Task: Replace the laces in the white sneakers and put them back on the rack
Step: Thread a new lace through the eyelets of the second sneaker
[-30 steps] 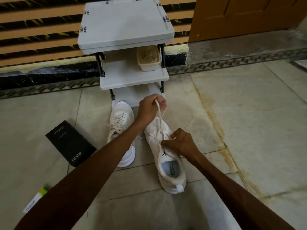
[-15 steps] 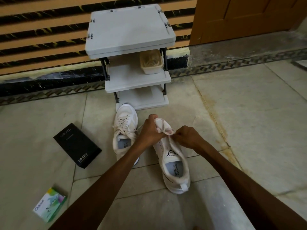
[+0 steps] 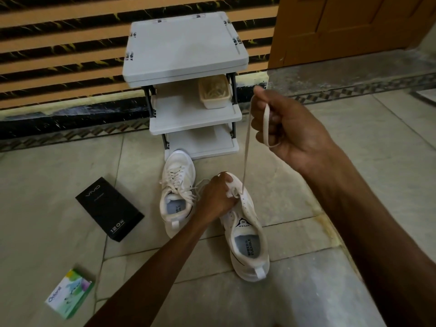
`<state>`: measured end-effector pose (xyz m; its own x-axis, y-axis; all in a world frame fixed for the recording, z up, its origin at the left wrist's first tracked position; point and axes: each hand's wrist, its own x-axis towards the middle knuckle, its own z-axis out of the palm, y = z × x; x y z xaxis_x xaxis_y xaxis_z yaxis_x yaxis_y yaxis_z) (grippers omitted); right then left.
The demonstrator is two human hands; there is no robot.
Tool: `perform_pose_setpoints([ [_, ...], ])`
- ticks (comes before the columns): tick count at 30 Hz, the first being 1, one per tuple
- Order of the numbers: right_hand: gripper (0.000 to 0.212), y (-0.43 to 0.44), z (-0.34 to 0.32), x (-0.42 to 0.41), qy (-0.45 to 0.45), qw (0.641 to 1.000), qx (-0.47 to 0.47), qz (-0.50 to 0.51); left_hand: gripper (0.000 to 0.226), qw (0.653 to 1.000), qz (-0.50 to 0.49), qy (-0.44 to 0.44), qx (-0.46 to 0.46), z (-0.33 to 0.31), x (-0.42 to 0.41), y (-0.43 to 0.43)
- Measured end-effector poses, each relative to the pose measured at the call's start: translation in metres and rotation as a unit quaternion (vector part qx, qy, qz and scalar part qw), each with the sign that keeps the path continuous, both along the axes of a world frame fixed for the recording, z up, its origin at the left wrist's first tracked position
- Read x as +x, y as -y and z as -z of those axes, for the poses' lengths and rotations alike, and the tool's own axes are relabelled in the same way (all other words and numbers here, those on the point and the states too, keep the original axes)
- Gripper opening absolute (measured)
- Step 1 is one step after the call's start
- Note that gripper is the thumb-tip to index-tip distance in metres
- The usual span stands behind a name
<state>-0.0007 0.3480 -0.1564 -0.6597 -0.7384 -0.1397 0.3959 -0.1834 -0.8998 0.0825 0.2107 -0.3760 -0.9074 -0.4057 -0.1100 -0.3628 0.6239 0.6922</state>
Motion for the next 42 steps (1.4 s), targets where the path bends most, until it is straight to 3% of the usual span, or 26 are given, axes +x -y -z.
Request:
perform_pose_setpoints([
  [3,0.029,0.006,0.021,0.002,-0.077,0.988,0.133,0.033,0.026,1.0,0.007,-0.014,-0.02,0.0,-0.002,-0.003],
  [7,0.031,0.006,0.097,-0.002,-0.234,0.867,0.439,0.015,0.015,0.999,0.003,0.001,-0.044,-0.003,-0.002,-0.007],
  [9,0.038,0.003,0.137,-0.003,-0.295,0.799,0.524,-0.019,0.011,0.999,-0.001,0.003,-0.045,-0.003,-0.001,-0.007],
  [11,0.045,0.0,0.164,0.001,-0.309,0.779,0.545,-0.029,0.01,0.999,-0.004,0.002,-0.041,-0.004,-0.001,-0.007],
  [14,0.046,0.001,0.184,0.008,-0.322,0.799,0.507,0.012,0.013,0.999,-0.007,0.006,-0.04,-0.005,-0.001,-0.007],
  [17,0.024,0.006,0.194,0.008,-0.326,0.818,0.472,0.042,0.015,1.0,-0.009,0.006,-0.022,-0.004,0.0,-0.006],
  [20,0.028,0.006,0.201,0.007,-0.312,0.834,0.453,0.045,0.018,1.0,-0.012,0.005,-0.013,-0.007,0.001,-0.007],
  [27,0.023,0.005,0.15,-0.013,-0.242,0.893,0.324,0.196,0.025,0.999,0.022,0.013,-0.038,-0.003,-0.001,-0.006],
  [30,0.034,0.008,0.137,-0.012,-0.262,0.892,0.314,0.191,0.03,0.997,0.04,0.025,-0.056,-0.003,-0.004,-0.006],
  [35,0.029,0.009,0.136,-0.008,-0.226,0.911,0.278,0.203,0.03,0.992,0.049,0.036,-0.108,-0.003,-0.006,-0.013],
  [42,0.036,0.011,0.098,-0.011,-0.245,0.917,0.206,0.238,0.027,0.99,0.053,0.028,-0.129,-0.002,-0.006,-0.015],
])
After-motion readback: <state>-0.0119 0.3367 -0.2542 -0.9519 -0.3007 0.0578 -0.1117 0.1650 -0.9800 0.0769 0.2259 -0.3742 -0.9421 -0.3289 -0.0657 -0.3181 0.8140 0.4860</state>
